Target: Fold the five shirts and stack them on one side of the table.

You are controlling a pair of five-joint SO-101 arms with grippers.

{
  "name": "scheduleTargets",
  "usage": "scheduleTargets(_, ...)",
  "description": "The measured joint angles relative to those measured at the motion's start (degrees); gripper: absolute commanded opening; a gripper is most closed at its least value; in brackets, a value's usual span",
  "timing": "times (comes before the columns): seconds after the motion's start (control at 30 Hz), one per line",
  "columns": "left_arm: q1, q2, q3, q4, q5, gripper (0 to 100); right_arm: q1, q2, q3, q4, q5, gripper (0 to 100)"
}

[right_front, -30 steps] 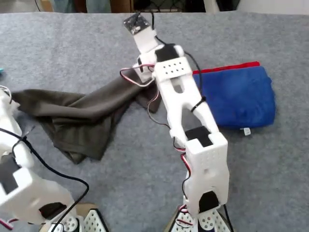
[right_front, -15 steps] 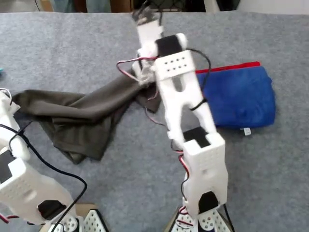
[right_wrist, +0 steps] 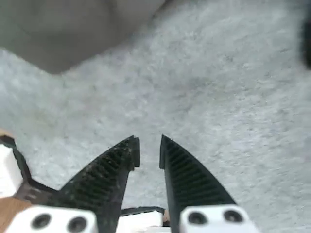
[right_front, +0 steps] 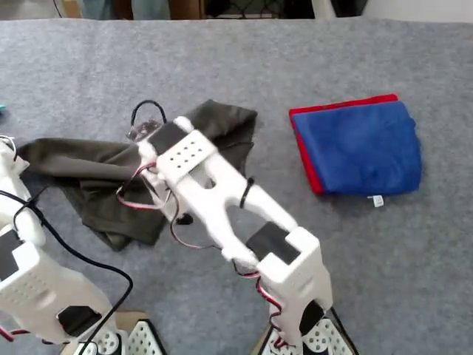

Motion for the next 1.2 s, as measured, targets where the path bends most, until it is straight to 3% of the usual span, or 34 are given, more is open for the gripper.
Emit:
scheduleTargets(0.23, 0.0, 0.0, 0.0, 0.0, 0.0, 3, -4.4, 0.0, 0.62, -4.22, -13.45, 24.7)
scheduleTargets(0.63, 0.0, 0.0, 0.0, 0.0, 0.0, 3, -10.9, 6.33, 2.55, -17.05, -30.95, 25.1)
scheduleTargets(1.2, -0.26, 0.0, 0.0, 0.0, 0.0, 3, -10.9, 8.53, 2.81, -23.3, -32.44, 25.1)
